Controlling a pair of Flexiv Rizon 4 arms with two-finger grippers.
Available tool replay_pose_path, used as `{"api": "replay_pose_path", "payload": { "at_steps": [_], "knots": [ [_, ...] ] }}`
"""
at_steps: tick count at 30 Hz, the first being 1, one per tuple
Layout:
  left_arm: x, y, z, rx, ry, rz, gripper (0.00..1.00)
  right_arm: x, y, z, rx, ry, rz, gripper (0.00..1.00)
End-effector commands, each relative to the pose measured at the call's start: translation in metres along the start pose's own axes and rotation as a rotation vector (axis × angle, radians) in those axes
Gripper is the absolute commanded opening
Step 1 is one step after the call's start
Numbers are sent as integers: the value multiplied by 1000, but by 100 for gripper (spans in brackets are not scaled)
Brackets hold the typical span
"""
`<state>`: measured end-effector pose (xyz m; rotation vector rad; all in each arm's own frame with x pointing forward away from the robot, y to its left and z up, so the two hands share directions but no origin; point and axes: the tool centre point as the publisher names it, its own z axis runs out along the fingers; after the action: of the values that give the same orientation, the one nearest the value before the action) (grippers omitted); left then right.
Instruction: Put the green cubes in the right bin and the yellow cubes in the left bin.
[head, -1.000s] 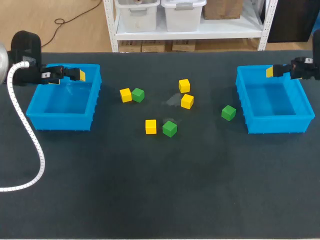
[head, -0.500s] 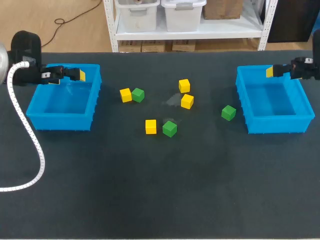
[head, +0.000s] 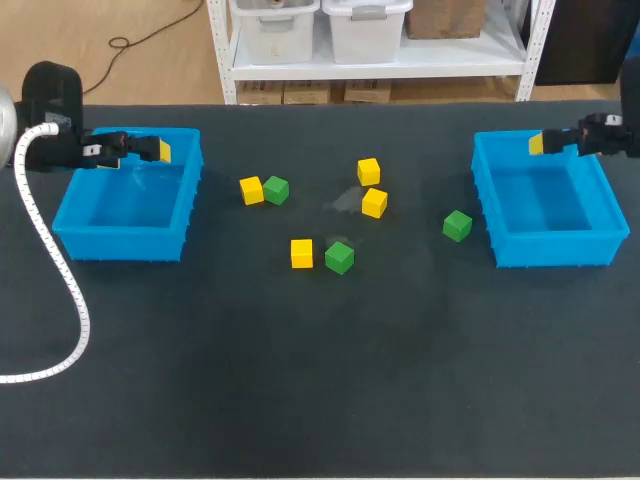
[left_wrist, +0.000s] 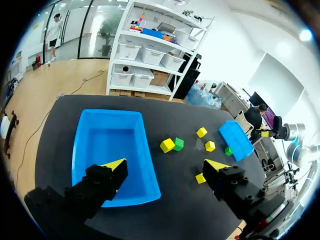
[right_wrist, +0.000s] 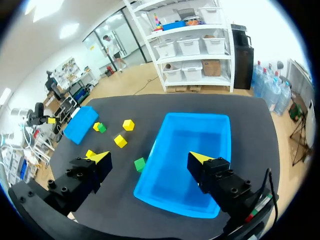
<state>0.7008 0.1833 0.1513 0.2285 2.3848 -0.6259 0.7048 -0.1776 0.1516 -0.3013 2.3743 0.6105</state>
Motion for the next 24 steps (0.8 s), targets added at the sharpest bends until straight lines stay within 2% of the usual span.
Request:
{"api": "replay_pose_path", "payload": {
  "at_steps": [1,6,12,18,24],
  "knots": [
    [1,1,0,7,-6,1,100,-21,12,18,43,53,-40,100],
    [1,1,0,7,-6,1,100,-34,29,43,65,134,-103,100],
    [1,1,0,7,-6,1,100,-39,67,72,39,242,-141,100],
    [1,1,0,7,-6,1,100,-27,105,89,10,312,-196,100],
    [1,1,0,7,-6,1,100,-13,127,99,-8,382,-255,100]
  ]
}}
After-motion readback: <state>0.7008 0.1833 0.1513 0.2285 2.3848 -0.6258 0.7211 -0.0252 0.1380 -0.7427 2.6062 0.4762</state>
